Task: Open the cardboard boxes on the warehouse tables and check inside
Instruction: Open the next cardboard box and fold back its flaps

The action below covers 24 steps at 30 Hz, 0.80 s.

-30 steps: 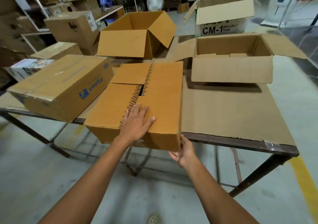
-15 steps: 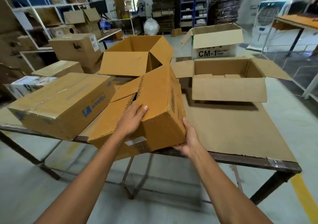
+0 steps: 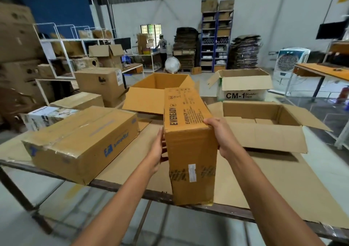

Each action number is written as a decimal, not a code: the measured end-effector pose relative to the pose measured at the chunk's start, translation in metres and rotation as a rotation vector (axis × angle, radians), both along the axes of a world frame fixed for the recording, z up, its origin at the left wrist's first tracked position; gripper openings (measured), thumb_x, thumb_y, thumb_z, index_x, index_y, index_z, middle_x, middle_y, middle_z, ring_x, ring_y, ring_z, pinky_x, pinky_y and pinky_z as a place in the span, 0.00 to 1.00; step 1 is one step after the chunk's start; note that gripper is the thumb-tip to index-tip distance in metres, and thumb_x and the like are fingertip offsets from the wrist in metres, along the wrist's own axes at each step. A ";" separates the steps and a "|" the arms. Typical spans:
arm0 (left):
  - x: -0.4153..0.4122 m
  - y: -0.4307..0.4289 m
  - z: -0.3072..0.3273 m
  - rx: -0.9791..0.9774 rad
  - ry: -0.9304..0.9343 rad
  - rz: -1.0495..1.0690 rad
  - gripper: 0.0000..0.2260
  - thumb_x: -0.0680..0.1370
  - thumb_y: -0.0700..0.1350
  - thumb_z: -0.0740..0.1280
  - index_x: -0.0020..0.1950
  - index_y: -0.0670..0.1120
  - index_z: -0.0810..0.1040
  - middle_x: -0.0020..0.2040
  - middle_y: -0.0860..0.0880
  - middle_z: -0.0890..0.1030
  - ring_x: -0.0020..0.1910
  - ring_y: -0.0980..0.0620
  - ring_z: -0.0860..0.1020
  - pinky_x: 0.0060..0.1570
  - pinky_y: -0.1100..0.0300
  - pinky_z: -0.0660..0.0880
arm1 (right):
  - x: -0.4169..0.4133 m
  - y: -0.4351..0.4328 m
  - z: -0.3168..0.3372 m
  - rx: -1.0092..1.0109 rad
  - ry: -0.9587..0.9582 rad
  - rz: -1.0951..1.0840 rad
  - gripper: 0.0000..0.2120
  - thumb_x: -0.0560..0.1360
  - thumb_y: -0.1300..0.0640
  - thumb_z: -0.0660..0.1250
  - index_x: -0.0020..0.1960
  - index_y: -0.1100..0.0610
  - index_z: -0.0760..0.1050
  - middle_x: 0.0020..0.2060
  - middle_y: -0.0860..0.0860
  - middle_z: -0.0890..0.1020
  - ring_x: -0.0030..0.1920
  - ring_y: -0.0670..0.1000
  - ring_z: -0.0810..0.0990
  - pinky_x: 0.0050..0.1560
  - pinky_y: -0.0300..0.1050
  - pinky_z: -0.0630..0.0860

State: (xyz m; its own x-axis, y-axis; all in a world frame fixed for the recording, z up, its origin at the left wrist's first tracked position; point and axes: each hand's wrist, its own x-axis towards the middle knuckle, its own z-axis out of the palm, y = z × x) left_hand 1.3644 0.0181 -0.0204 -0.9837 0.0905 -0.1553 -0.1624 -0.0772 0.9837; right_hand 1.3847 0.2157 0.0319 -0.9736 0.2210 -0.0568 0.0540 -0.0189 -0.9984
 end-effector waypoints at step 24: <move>-0.056 -0.130 -0.069 0.425 -0.398 0.034 0.09 0.84 0.43 0.58 0.57 0.41 0.74 0.38 0.43 0.81 0.35 0.47 0.83 0.31 0.56 0.81 | -0.070 -0.075 -0.073 0.949 0.122 0.248 0.45 0.67 0.18 0.43 0.76 0.41 0.62 0.76 0.49 0.65 0.75 0.55 0.63 0.73 0.64 0.61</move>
State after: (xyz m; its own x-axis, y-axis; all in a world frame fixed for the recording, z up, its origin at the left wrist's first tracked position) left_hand 1.3088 -0.1122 -0.0898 -0.8603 0.1951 -0.4710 -0.5041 -0.4635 0.7287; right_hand 1.3146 0.1404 -0.0409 -0.9858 -0.0886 0.1425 -0.1567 0.7903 -0.5924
